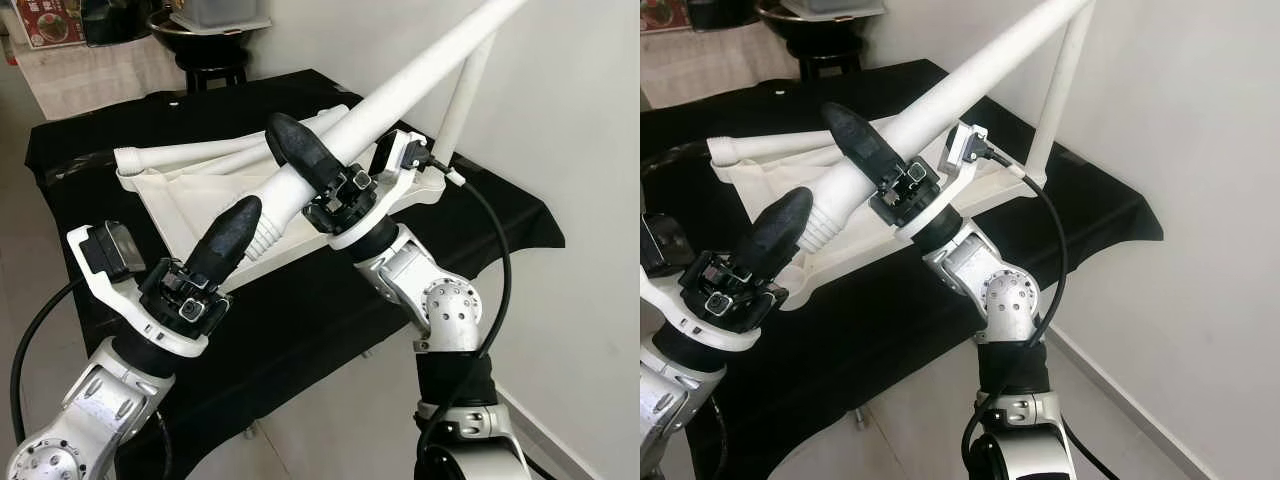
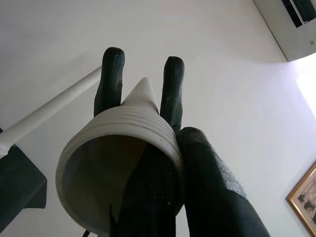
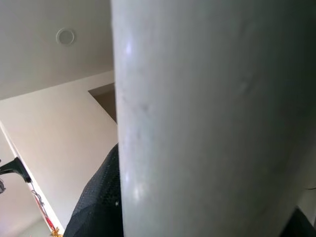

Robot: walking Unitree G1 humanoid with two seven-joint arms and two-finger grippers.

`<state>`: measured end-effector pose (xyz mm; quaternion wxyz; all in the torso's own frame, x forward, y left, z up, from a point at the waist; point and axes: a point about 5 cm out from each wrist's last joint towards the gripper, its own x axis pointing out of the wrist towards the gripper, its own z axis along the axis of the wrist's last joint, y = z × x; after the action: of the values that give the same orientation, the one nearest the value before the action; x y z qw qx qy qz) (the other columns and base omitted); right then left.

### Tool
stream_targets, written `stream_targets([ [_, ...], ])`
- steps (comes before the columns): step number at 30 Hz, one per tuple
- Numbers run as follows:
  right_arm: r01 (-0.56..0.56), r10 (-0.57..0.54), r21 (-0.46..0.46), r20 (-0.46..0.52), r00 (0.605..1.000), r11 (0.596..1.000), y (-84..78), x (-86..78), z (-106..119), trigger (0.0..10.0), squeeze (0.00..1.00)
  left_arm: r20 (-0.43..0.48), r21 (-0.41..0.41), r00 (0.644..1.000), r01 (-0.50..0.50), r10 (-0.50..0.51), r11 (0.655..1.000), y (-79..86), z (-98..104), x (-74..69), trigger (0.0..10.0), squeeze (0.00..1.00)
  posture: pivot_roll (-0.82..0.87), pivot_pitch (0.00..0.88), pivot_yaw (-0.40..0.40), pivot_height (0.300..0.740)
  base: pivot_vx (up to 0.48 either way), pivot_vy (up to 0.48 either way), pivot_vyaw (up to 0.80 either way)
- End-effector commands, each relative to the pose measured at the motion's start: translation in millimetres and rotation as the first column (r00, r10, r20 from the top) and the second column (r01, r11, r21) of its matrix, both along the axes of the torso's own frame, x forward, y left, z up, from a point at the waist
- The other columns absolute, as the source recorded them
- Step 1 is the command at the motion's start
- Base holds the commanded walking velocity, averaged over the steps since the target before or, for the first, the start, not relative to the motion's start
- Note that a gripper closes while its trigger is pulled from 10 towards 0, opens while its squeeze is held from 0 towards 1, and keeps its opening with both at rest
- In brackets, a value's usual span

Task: Building children table

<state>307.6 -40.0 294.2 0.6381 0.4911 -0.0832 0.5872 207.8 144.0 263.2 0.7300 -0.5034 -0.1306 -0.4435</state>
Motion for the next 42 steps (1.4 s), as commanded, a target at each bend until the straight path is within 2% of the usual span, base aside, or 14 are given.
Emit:
stream_targets([
  [1, -0.016, 0.015, 0.04, 0.029, 0.999, 0.999, 9.6, -6.8, 9.2, 0.0, 0.0, -0.015, 0.071, 1.0, 0.021, -0.02, 0.997, -6.9, -4.3, -2.9, 10.0, 0.0, 0.01, 0.116, -0.069, 0.74, 0.0, 0.0, 0.0],
  [3, 0.021, -0.021, 0.019, 0.024, 0.999, 1.0, 7.8, -3.8, 8.0, 0.0, 0.0, -0.038, 0.097, 0.998, -0.044, 0.048, 0.994, -3.6, -9.3, 3.1, 10.0, 1.0, 0.01, 0.116, -0.068, 0.74, 0.0, 0.0, 0.0],
  [11, 0.191, -0.19, -0.077, 0.027, 0.981, 0.978, -6.9, 12.7, 4.6, 0.0, 0.0, -0.071, 0.117, 0.989, -0.119, 0.128, 0.986, 10.7, -16.1, 8.1, 10.0, 1.0, 0.02, 0.121, -0.067, 0.74, 0.0, 0.0, 0.0],
  [23, 0.477, -0.472, -0.145, 0.071, 0.879, 0.867, -65.7, 42.3, 16.2, 0.0, 0.0, -0.126, 0.266, 0.963, -0.199, 0.238, 0.943, 35.8, -40.2, 0.4, 10.0, 1.0, 0.02, 0.125, -0.066, 0.74, 0.0, 0.0, 0.0],
  [24, 0.519, -0.505, -0.208, 0.119, 0.855, 0.829, -65.3, 43.5, 11.5, 0.0, 0.0, -0.148, 0.327, 0.941, -0.242, 0.303, 0.913, 39.0, -46.4, 4.7, 10.0, 1.0, 0.02, 0.125, -0.067, 0.74, 0.0, 0.0, 0.0],
  [25, 0.58, -0.531, -0.311, 0.232, 0.815, 0.753, -60.4, 42.3, 1.1, 4.0, 0.0, -0.163, 0.423, 0.904, -0.298, 0.395, 0.856, 41.8, -55.1, 11.2, 10.0, 1.0, 0.03, 0.125, -0.069, 0.74, 0.0, 0.0, 0.0],
  [26, 0.58, -0.531, -0.311, 0.232, 0.815, 0.753, -60.4, 42.3, 1.1, 4.0, 0.0, -0.163, 0.423, 0.904, -0.298, 0.395, 0.856, 41.8, -55.1, 11.2, 10.0, 1.0, 0.03, 0.125, -0.069, 0.74, 0.0, 0.0, 0.0],
  [27, 0.612, -0.509, -0.41, 0.341, 0.791, 0.676, -50.9, 38.6, -13.4, 10.0, 0.0, -0.142, 0.53, 0.858, -0.355, 0.494, 0.77, 42.7, -62.7, 17.6, 10.0, 0.0, 0.02, 0.126, -0.069, 0.74, 0.0, 0.0, 0.0],
  [28, 0.622, -0.469, -0.478, 0.411, 0.782, 0.62, -41.9, 32.7, -30.6, 10.0, 0.0, -0.081, 0.631, 0.81, -0.409, 0.58, 0.659, 40.9, -67.7, 22.6, 10.0, 0.0, 0.02, 0.127, -0.07, 0.74, 0.0, 0.0, 0.0],
  [31, 0.621, -0.441, -0.519, 0.437, 0.784, 0.588, -36.2, 28.3, -43.0, 10.0, 0.0, -0.031, 0.685, 0.779, -0.44, 0.626, 0.581, 38.7, -70.1, 25.2, 10.0, 0.0, 0.02, 0.127, -0.07, 0.74, 0.0, 0.0, 0.0],
  [34, 0.621, -0.46, -0.587, 0.421, 0.782, 0.52, -33.6, 23.3, -68.1, 10.0, 0.0, 0.106, 0.79, 0.723, -0.478, 0.683, 0.383, 28.2, -74.7, 28.7, 10.0, 0.0, 0.02, 0.131, -0.072, 0.74, 0.0, 0.0, 0.0],
  [35, 0.621, -0.46, -0.587, 0.421, 0.782, 0.52, -33.6, 23.3, -68.1, 10.0, 0.0, 0.106, 0.79, 0.723, -0.478, 0.683, 0.383, 28.2, -74.7, 28.7, 10.0, 0.0, 0.02, 0.131, -0.072, 0.74, 0.0, 0.0, 0.0],
  [37, 0.625, -0.494, -0.616, 0.399, 0.773, 0.48, -38.1, 21.1, -81.9, 10.0, 0.0, 0.225, 0.84, 0.702, -0.492, 0.676, 0.231, 18.9, -78.7, 28.0, 10.0, 0.0, 0.02, 0.131, -0.071, 0.74, 0.0, 0.0, 0.54],
  [42, 0.587, -0.461, -0.626, 0.376, 0.804, 0.513, -38.6, 9.8, -94.1, 10.0, 0.0, 0.289, 0.854, 0.669, -0.503, 0.685, 0.13, 13.6, -86.3, 21.7, 10.0, 0.0, 0.01, 0.131, -0.066, 0.74, 0.0, 0.0, 0.75],
])
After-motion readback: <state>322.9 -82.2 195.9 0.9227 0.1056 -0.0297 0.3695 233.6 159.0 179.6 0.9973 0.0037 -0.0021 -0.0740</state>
